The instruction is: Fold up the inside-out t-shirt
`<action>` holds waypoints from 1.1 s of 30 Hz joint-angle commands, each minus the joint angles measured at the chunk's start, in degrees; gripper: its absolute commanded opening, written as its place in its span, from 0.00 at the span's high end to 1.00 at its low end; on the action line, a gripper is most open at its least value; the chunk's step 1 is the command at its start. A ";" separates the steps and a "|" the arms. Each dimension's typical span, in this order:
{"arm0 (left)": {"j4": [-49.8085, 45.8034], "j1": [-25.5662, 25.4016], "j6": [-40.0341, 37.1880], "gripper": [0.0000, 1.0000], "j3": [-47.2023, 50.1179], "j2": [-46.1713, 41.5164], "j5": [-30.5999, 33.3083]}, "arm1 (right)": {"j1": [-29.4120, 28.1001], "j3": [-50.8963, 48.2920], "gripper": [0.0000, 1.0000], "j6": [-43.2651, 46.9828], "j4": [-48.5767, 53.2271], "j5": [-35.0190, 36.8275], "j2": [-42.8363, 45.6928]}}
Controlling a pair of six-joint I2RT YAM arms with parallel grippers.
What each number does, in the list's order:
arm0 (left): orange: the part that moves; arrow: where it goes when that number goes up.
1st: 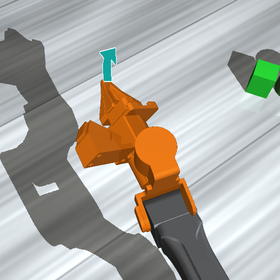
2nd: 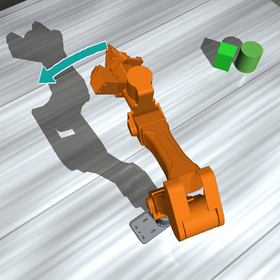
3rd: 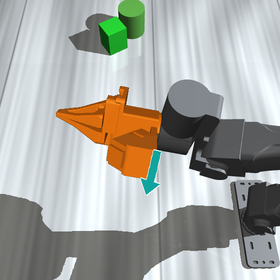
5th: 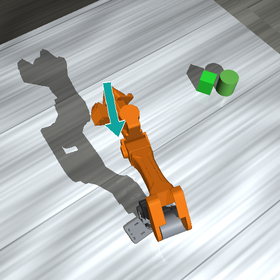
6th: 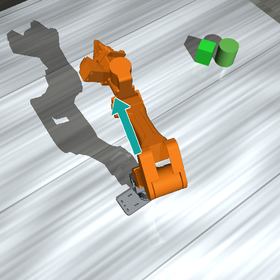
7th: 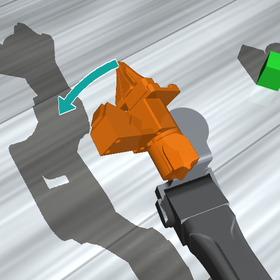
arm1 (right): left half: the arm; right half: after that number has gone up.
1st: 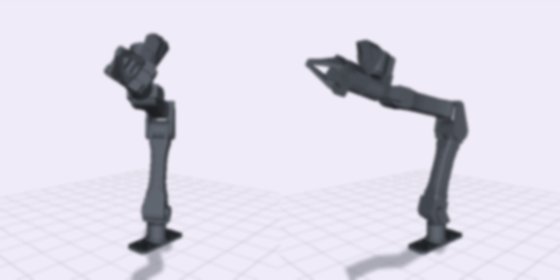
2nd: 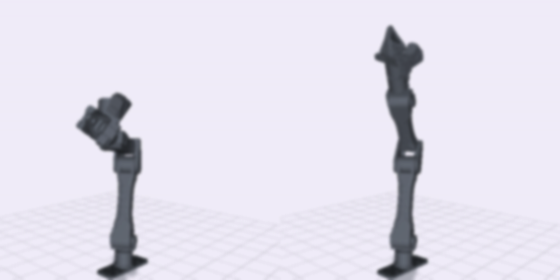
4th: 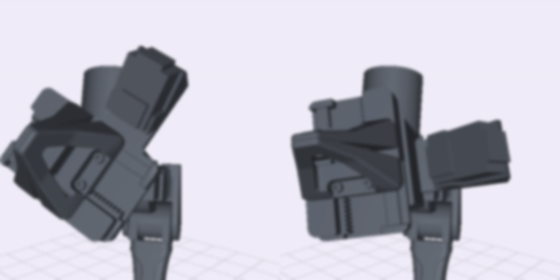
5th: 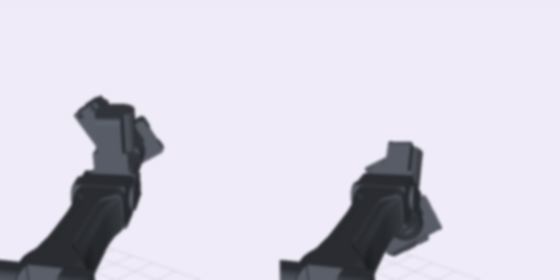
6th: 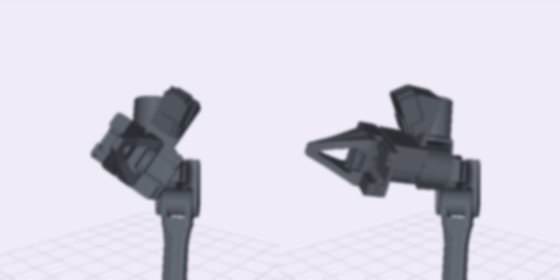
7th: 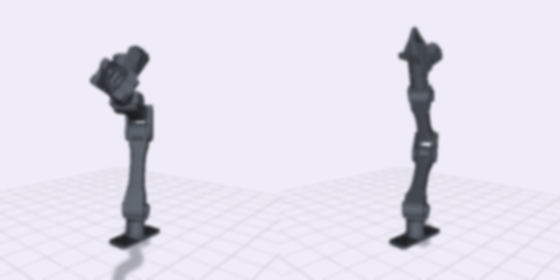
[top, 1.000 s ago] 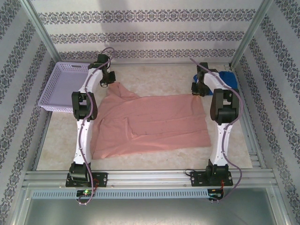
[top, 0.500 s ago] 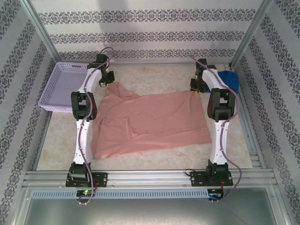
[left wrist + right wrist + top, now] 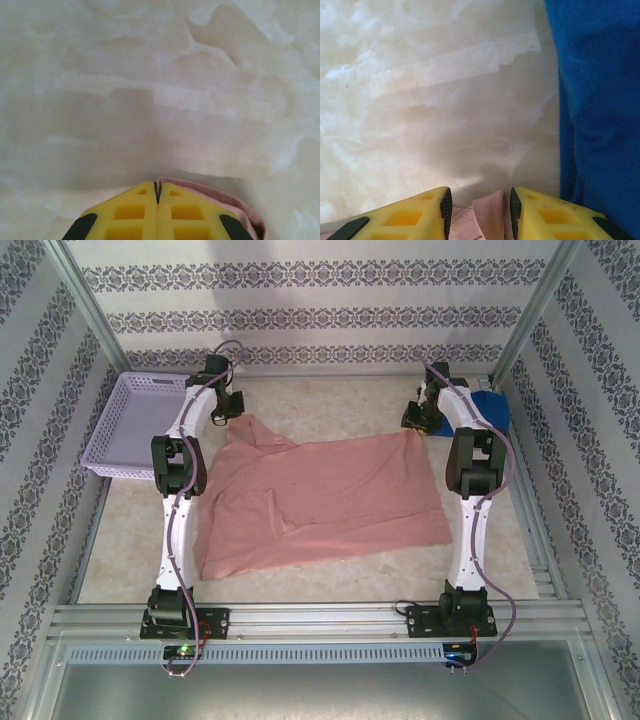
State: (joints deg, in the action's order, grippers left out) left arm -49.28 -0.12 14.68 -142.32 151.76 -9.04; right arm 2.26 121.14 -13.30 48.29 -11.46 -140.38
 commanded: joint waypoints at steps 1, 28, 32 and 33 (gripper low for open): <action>-0.55 0.96 -1.48 1.00 -1.52 -3.06 -0.50 | 0.00 2.86 0.63 0.26 3.14 1.89 -1.39; -0.55 1.35 -1.14 1.00 -3.08 -6.50 -2.15 | 0.36 9.94 0.96 3.41 2.55 1.54 -4.48; -1.25 1.35 -0.56 1.00 -2.09 -8.71 -3.16 | 1.12 6.59 0.97 4.45 0.89 0.75 -1.87; -1.43 1.35 -0.53 1.00 -1.55 -9.56 -3.31 | 1.33 5.32 0.97 4.73 -0.06 0.20 -0.86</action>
State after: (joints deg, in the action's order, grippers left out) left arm -49.34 0.14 14.11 -143.17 147.06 -11.18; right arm 2.31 128.81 -10.22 50.28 -9.45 -144.03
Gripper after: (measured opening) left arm 0.049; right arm 0.070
